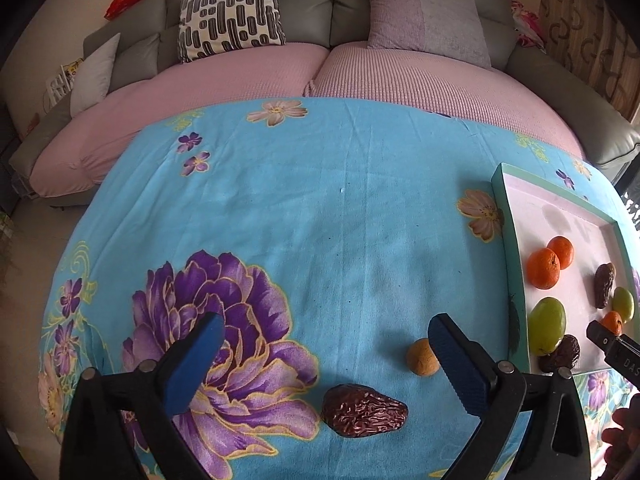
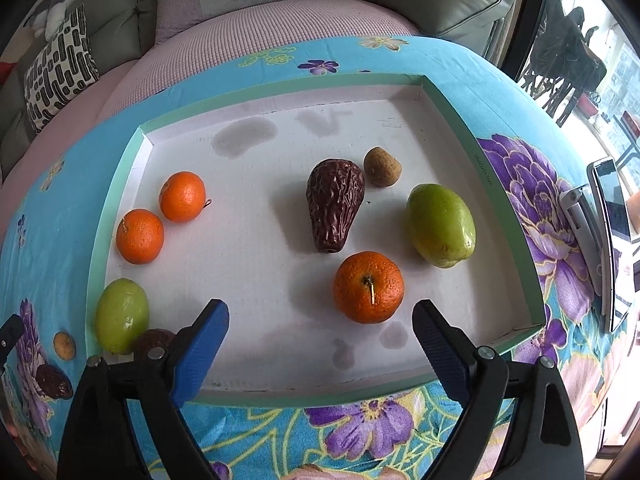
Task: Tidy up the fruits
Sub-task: 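Move both tools back toward the remaining large date and nut, then grasp the large dark red date with the left tool, then lift the date with the left tool while the right tool grasps the brown nut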
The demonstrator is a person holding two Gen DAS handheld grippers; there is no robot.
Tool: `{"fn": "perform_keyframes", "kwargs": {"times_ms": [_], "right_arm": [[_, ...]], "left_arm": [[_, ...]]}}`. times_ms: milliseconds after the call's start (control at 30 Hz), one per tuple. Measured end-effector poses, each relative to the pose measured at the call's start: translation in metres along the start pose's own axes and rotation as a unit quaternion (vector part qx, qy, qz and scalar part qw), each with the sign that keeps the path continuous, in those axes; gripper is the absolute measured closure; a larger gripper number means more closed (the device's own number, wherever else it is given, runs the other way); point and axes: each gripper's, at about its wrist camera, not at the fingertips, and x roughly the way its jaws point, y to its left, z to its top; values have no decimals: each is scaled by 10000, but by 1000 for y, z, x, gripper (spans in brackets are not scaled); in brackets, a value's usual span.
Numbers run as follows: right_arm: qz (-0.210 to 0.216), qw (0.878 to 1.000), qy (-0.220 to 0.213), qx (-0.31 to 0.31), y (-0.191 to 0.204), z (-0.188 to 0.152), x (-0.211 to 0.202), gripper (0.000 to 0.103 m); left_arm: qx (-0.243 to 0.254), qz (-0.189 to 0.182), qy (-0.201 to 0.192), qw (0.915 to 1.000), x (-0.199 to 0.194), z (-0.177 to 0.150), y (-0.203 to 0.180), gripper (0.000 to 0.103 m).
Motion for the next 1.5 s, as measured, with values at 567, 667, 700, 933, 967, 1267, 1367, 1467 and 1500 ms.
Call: {"fn": "perform_keyframes", "kwargs": {"times_ms": [567,667,700,933,967,1267,1367,1467,1500], "right_arm": [[506,9972,-457,-316,55,-28,-35,9],[631,9964,-441,-360,62,-33,-37,9],[649,9963,-419,-379,63,-33,-36,9],[611,9964,-445,-372,63,-33,-38,9],[616,9964,-445,-367,62,-32,-38,9],[666,9959,-462,-398,63,-31,-39,9],[681,9958,-456,-412,64,-31,-39,9],[689,9958,-448,-396,63,-31,-38,9],[694,9959,-440,-392,63,-31,-38,9]], "left_arm": [[-54,-294,114,9995,-11,-33,21,0],[-14,-305,179,9994,-10,-36,22,0],[-2,-314,202,9993,-9,-36,22,0],[146,-562,319,9978,-6,-40,13,1],[183,-628,367,9972,-4,-41,11,1],[520,-871,727,9922,11,-48,-11,17],[617,-873,843,9907,16,-51,-15,28],[678,-858,916,9898,19,-53,-16,41],[680,-843,911,9899,19,-53,-16,43]]}}
